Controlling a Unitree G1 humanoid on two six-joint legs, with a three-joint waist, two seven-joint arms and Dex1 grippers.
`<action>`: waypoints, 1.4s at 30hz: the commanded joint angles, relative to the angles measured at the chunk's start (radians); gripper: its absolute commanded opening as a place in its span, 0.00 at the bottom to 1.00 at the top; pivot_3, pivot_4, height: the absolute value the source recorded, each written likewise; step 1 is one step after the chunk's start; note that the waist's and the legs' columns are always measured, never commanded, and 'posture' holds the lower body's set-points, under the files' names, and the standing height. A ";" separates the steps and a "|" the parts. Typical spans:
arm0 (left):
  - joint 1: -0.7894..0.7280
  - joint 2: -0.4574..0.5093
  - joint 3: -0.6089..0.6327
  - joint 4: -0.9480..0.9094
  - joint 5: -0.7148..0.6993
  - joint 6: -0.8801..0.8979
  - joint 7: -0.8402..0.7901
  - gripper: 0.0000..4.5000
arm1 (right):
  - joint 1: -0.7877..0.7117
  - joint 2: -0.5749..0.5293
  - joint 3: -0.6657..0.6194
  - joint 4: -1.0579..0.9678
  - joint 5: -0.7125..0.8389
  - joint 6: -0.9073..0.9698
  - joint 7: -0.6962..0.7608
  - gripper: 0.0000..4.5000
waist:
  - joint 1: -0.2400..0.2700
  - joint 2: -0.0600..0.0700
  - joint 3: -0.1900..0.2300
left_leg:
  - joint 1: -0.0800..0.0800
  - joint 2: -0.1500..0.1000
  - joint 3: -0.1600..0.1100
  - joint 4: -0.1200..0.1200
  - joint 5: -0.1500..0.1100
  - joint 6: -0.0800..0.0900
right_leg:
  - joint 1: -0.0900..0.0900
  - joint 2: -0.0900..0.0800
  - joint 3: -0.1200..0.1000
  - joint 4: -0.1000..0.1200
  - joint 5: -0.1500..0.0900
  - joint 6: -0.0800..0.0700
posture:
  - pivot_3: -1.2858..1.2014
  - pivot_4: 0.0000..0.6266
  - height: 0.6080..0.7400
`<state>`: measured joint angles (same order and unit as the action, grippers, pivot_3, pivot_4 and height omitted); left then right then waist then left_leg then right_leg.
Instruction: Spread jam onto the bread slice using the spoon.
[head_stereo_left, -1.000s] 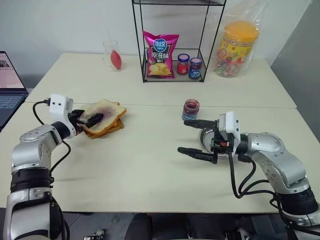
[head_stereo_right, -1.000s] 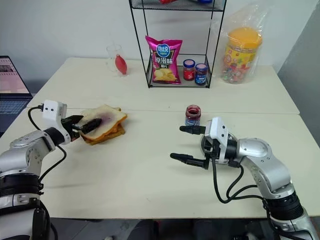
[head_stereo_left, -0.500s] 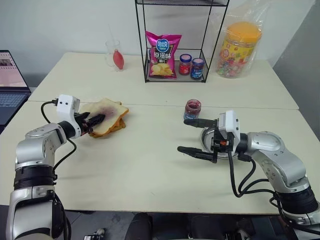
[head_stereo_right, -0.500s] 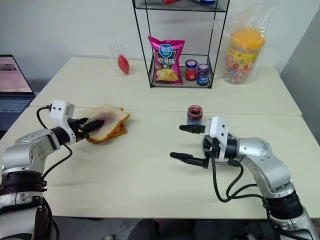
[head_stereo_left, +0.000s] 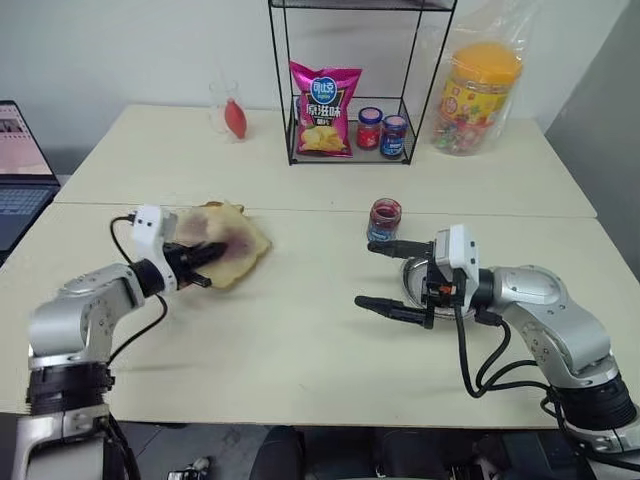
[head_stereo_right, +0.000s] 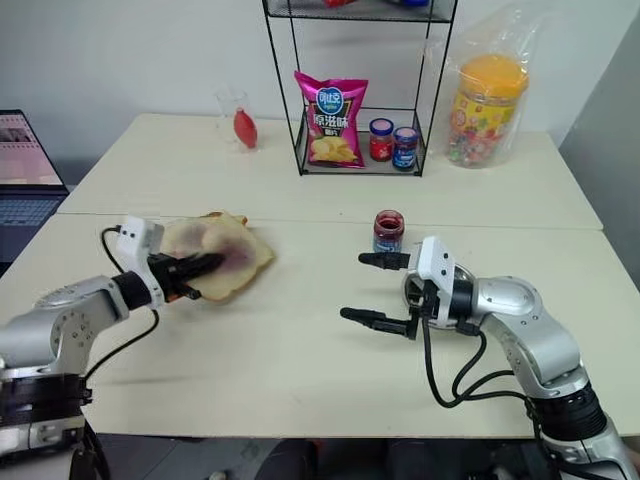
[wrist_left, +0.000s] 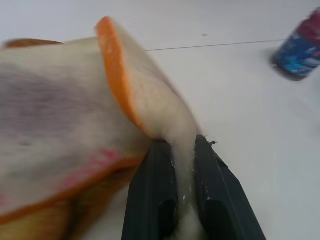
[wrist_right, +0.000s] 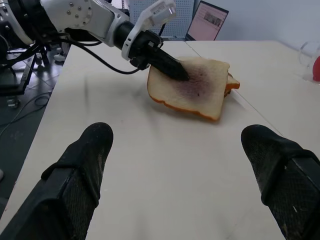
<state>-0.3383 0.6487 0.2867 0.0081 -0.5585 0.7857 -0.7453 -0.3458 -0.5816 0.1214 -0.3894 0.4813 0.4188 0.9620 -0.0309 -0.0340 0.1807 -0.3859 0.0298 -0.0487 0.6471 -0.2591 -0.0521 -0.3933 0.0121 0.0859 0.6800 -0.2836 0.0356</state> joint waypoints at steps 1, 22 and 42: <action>-0.004 -0.050 0.058 -0.142 -0.112 0.031 0.029 0.00 | 0.002 -0.022 -0.022 -0.034 -0.003 -0.020 0.008 1.00 | 0.001 0.000 0.000 | 0.000 0.000 0.000 0.000 0.000 0.000 | 0.000 0.000 0.000 0.000 0.000 0.000 | 0.52 0.24 1.00; 0.269 -0.392 -0.095 -0.290 -0.097 -0.044 0.301 0.00 | 0.100 -0.168 -0.051 -0.071 0.000 -0.023 0.066 1.00 | -0.002 0.000 0.000 | 0.003 -0.001 0.002 0.000 0.000 0.000 | 0.003 0.001 0.003 -0.001 -0.002 0.004 | 0.52 0.24 1.00; 0.339 -0.445 -0.171 -0.395 -0.103 0.034 0.432 0.21 | 0.121 -0.195 -0.041 -0.080 -0.010 -0.031 0.088 1.00 | -0.001 0.000 0.000 | 0.004 -0.001 0.003 0.000 0.000 0.000 | 0.004 0.001 0.004 -0.002 -0.003 0.005 | 0.52 0.24 1.00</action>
<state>-0.0058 0.2102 0.1232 -0.3498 -0.6421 0.8058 -0.3176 -0.2224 -0.7681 0.0976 -0.4308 0.4722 0.4081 1.0419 -0.0319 -0.0341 0.1806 -0.3821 0.0283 -0.0455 0.6474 -0.2591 -0.0520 -0.3896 0.0126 0.0898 0.6780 -0.2863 0.0406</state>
